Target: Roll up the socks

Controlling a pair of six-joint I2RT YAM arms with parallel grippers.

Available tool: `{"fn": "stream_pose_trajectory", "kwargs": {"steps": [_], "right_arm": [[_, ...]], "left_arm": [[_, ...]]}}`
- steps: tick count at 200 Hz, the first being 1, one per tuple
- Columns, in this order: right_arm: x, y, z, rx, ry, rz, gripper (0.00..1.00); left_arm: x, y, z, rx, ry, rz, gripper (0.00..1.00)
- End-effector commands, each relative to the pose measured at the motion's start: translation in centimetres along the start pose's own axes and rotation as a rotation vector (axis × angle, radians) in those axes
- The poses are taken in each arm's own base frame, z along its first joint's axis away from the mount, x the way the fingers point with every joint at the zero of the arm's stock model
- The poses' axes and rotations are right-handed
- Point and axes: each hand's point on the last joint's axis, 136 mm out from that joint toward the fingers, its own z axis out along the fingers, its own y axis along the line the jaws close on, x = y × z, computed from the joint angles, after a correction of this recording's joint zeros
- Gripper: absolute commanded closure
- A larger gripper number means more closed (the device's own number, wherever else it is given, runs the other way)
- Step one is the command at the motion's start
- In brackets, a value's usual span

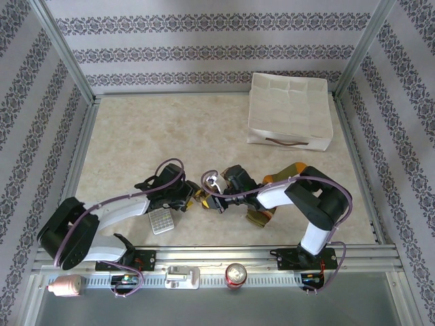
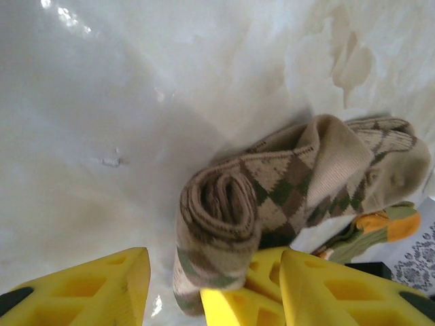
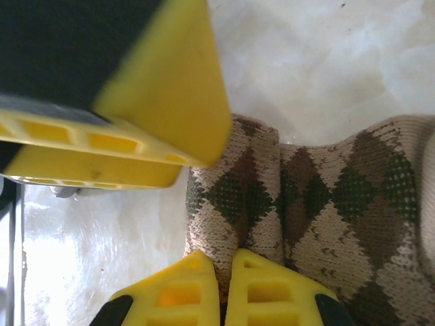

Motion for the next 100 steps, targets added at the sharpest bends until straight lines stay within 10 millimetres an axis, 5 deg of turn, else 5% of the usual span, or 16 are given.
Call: {"fn": "stream_pose_trajectory", "kwargs": {"steps": [1,29,45,71,100], "right_arm": [[11.2,-4.1,-1.0,0.162,0.333,0.294,1.00],[11.6,-4.3,-1.2,0.165,0.344,0.310,1.00],[11.7,-4.5,-1.3,0.182,0.351,0.310,1.00],[11.1,-5.0,-1.4,0.212,0.346,0.268,1.00],[8.2,-3.3,-0.6,0.169,0.320,0.075,0.96]], "left_arm": [[0.2,-0.9,1.1,0.032,0.011,0.053,0.48],[0.1,-1.6,2.6,0.019,0.025,0.070,0.50],[0.2,-0.9,3.0,-0.028,0.039,0.057,0.62],[0.9,2.1,2.3,-0.164,0.070,0.002,1.00],[2.0,6.9,-0.6,-0.372,0.083,-0.110,1.00]]}}
